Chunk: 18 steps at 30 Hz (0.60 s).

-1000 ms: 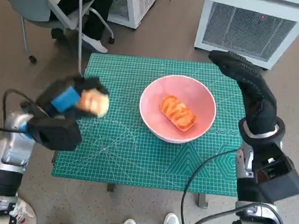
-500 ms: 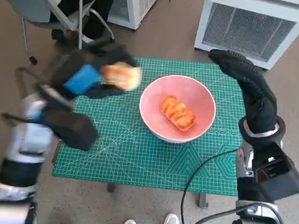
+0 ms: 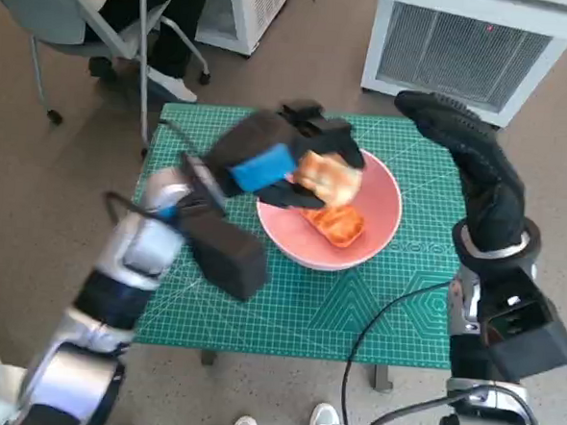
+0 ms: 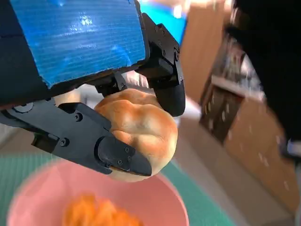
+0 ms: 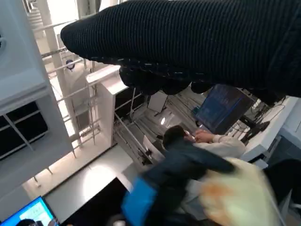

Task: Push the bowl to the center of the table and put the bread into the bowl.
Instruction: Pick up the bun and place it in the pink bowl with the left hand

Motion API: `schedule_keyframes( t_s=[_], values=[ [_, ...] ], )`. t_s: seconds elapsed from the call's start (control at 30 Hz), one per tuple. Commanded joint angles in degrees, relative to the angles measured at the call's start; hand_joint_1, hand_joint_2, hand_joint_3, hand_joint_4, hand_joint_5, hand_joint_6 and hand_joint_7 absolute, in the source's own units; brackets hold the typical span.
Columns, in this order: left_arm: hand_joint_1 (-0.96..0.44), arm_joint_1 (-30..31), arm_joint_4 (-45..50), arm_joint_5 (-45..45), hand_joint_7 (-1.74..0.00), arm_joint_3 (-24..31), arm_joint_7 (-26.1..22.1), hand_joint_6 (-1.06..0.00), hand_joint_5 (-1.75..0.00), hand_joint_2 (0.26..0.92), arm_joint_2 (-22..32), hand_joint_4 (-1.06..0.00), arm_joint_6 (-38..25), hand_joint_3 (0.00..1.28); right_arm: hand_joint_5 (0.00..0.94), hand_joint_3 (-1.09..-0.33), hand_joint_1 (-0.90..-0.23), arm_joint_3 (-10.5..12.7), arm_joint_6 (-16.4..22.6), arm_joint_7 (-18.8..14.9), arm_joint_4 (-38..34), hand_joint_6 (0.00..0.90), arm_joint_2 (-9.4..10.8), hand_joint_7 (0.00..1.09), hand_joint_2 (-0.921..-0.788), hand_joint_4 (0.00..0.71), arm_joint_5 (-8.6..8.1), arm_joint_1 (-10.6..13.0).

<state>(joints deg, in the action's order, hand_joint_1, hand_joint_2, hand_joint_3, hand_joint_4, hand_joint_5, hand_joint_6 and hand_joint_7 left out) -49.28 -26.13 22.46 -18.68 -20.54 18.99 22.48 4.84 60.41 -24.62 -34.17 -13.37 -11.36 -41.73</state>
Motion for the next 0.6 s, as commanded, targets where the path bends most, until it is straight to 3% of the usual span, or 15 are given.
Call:
schedule_keyframes(
  t_s=[0.03, 0.07, 0.1, 0.2, 0.33, 0.6],
  values=[
    [0.00, -3.1, -4.9, 0.5, -1.37, -2.4, -5.7, -0.46, -1.35, 0.921, -0.8, -0.47, -3.3, 0.23, 0.000, -0.755, -0.575, 0.5, -0.4, 0.5, 0.8, 0.200, -0.7, 0.23, -0.921, 0.280, 0.29, 1.6],
    [0.01, -3.5, -5.5, 0.8, -1.11, -2.9, -7.0, -0.41, -1.07, 0.904, -0.9, -0.42, -4.3, 0.23, 0.000, -0.755, -0.576, 0.5, -0.4, 0.5, 1.0, 0.199, -0.7, 0.23, -0.921, 0.280, 0.35, 1.7],
    [0.01, -3.9, -6.1, 1.5, -0.86, -3.6, -8.2, -0.41, -0.78, 0.909, -0.8, -0.44, -5.7, 0.19, 0.000, -0.755, -0.576, 0.6, -0.4, 0.7, 1.1, 0.198, -0.8, 0.23, -0.921, 0.280, 0.48, 1.8],
    [-0.02, -4.6, -7.1, 3.2, -0.43, -5.0, -10.5, -0.40, -0.29, 0.910, -0.8, -0.43, -8.3, 0.12, 0.000, -0.755, -0.576, 0.8, -0.4, 1.0, 1.5, 0.197, -0.8, 0.23, -0.921, 0.280, 0.88, 2.0],
    [-0.12, -5.5, -8.4, 4.9, -0.17, -6.3, -12.6, -0.35, -0.06, 0.901, -0.9, -0.30, -11.3, 0.05, 0.000, -0.757, -0.570, 1.0, -0.6, 1.6, 2.3, 0.195, -1.0, 0.24, -0.921, 0.280, 1.42, 2.4],
    [-0.32, -2.8, -7.4, 0.8, -0.05, -2.3, -9.5, -0.26, 0.00, 0.911, -0.5, -0.14, -7.0, 0.03, 0.001, -0.758, -0.558, 1.5, -1.4, 3.1, 3.5, 0.193, -1.4, 0.24, -0.921, 0.282, 2.47, 2.7]
  ],
)
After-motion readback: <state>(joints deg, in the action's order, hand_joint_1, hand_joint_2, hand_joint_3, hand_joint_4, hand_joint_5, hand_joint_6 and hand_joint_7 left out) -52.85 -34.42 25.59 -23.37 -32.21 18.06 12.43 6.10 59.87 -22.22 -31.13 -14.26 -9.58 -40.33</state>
